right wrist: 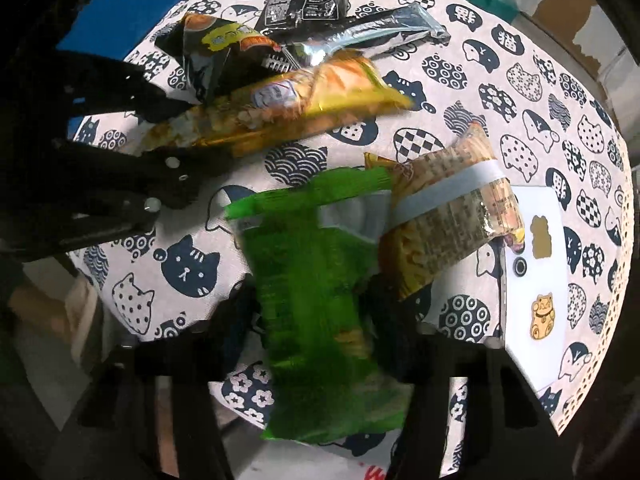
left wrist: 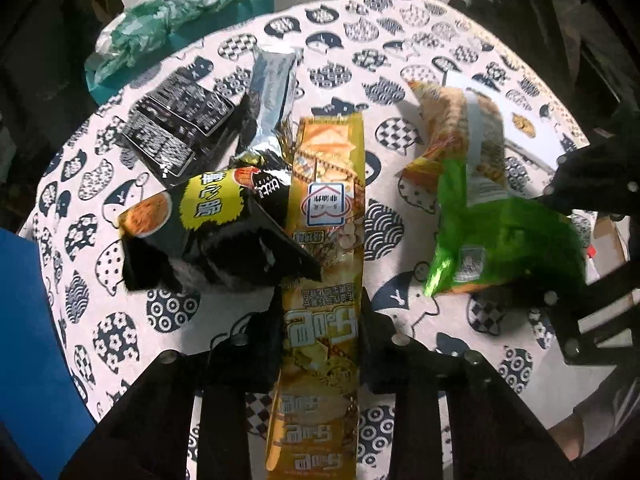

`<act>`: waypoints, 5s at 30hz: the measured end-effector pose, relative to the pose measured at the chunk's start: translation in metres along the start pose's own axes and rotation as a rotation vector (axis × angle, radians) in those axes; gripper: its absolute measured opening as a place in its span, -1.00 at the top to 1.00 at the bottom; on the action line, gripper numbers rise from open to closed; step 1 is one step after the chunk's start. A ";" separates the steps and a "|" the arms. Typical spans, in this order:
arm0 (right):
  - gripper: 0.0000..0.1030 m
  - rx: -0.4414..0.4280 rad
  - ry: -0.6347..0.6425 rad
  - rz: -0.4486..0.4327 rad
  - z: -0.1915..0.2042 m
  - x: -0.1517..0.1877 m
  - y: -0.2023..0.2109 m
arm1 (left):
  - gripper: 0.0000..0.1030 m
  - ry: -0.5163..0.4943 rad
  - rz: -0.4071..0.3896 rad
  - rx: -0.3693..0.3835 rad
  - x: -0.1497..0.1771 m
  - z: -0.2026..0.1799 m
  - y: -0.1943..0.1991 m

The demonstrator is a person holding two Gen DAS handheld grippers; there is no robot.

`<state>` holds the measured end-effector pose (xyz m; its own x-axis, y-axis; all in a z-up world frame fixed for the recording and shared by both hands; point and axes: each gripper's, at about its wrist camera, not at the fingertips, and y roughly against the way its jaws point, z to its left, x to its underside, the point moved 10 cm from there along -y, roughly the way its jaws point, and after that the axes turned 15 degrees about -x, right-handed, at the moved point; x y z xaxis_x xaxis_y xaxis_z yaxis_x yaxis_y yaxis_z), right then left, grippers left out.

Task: Organize snacks
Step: 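Grasp the long gold wafer bar with the left tool while the right tool grasps the green bag, then carry the wafer bar and green bag into the box and open both tools, then withdraw both tools from the box back over the table snacks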

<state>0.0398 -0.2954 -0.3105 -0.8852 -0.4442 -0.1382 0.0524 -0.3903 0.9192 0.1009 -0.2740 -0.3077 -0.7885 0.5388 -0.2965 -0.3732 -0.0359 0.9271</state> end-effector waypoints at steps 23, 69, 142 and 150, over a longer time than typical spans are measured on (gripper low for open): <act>0.37 -0.091 -0.140 -0.258 0.023 -0.026 0.101 | 0.40 0.142 -0.232 -0.001 0.007 0.059 0.119; 0.38 -0.147 0.049 -0.346 0.182 -0.183 0.119 | 0.40 0.559 -0.374 -0.187 0.090 0.287 0.192; -0.42 -0.114 0.155 -0.230 0.285 -0.240 0.030 | -0.31 0.760 -0.165 -0.280 0.174 0.377 0.142; -0.44 -0.042 0.144 -0.280 0.250 -0.218 0.063 | -0.49 0.678 -0.209 -0.271 0.146 0.346 0.155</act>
<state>0.1205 -0.0219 -0.1308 -0.7936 -0.4233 -0.4370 -0.1620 -0.5453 0.8224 0.0969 0.0900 -0.1278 -0.7831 -0.0754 -0.6173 -0.5860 -0.2427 0.7731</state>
